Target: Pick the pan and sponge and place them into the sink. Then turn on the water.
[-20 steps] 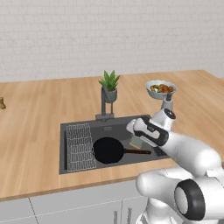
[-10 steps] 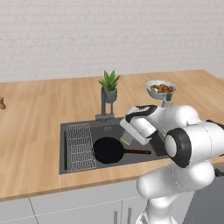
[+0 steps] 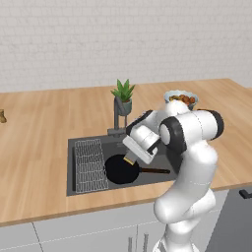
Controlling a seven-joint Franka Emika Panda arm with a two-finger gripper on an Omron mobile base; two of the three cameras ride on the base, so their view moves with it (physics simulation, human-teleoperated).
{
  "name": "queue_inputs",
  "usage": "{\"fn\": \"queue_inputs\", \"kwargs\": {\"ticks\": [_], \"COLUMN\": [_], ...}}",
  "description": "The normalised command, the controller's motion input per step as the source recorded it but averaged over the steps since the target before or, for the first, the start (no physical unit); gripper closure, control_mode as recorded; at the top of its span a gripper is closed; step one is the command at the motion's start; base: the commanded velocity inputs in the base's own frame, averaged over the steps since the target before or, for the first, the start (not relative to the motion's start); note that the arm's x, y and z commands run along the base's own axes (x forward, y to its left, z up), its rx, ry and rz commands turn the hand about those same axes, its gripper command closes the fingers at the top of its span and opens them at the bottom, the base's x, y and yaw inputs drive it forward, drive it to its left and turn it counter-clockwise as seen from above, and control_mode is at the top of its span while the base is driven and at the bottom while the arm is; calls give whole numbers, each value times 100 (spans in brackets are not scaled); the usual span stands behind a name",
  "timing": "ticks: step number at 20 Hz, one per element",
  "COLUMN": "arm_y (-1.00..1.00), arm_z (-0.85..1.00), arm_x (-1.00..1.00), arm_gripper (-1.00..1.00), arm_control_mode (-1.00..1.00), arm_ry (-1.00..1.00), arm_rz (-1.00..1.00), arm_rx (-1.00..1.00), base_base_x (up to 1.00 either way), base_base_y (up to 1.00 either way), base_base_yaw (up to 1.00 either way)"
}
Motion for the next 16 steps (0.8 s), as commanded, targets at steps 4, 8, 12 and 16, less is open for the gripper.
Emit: {"fn": "queue_inputs", "kwargs": {"ticks": [4,8,12,16], "arm_y": [0,0,0,0], "arm_z": [-69,-69,-63,-54], "arm_x": [48,31,12,1], "arm_gripper": [100,100,100,100], "arm_control_mode": [-100,-100,-100,-100], "arm_ry": [8,2,0,0], "arm_rz": [1,1,0,0], "arm_rx": [5,5,5,4], "base_base_x": [0,0,0,0], "base_base_y": [0,0,0,0], "base_base_yaw": [0,0,0,0]}}
